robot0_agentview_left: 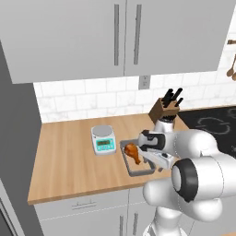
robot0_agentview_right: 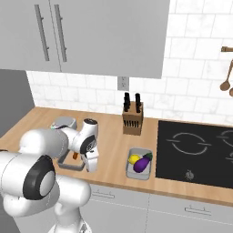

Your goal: Take the meat container that has the chicken drumstick and place it on the second highest rack of the freezer. Then take the vegetable container that has the eggplant and lemon and place it on the highest rack of the freezer.

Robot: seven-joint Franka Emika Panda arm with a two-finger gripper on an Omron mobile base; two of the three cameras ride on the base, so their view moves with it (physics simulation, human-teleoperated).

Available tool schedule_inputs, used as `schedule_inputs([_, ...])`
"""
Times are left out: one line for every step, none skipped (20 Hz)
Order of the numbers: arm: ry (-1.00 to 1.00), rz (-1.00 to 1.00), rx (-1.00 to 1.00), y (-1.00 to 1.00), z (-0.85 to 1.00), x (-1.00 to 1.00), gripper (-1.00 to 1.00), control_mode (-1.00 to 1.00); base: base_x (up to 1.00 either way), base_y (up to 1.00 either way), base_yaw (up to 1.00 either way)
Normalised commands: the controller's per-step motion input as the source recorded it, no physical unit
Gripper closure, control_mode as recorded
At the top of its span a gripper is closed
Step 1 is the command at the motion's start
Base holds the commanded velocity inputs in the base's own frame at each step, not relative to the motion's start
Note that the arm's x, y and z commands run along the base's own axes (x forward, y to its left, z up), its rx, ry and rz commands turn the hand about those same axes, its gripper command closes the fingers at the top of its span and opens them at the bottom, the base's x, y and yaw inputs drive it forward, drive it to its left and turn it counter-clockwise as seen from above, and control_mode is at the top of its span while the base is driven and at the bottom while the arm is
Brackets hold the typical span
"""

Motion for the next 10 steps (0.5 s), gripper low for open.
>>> schedule_inputs([0.00, 0.00, 0.00, 0.02, -0.32, 0.00, -1.00, -1.00, 0.00, 0.00, 0.00])
schedule_inputs([0.00, 0.00, 0.00, 0.02, -0.34, 0.00, 1.00, -1.00, 0.00, 0.00, 0.00])
schedule_inputs([0.00, 0.00, 0.00, 0.09, -0.32, 0.00, 1.00, -1.00, 0.00, 0.00, 0.00])
schedule_inputs([0.00, 0.00, 0.00, 0.15, -0.31, 0.00, 1.00, -1.00, 0.00, 0.00, 0.00])
schedule_inputs([0.00, 0.00, 0.00, 0.00, -0.20, 0.00, 1.00, -1.00, 0.00, 0.00, 0.00])
schedule_inputs([0.00, 0.00, 0.00, 0.00, -0.13, 0.00, 1.00, -1.00, 0.00, 0.00, 0.00])
schedule_inputs([-0.01, 0.00, 0.00, 0.00, -0.04, 0.00, 1.00, -1.00, 0.00, 0.00, 0.00])
schedule_inputs([-0.04, 0.00, 0.02, 0.00, 0.00, -0.05, 1.00, -1.00, 0.00, 0.00, 0.00])
schedule_inputs([-0.02, 0.00, 0.03, 0.00, 0.00, -0.06, 1.00, -1.00, 0.00, 0.00, 0.00])
schedule_inputs([-0.01, 0.00, 0.03, 0.00, 0.00, -0.04, 1.00, -1.00, 0.00, 0.00, 0.00])
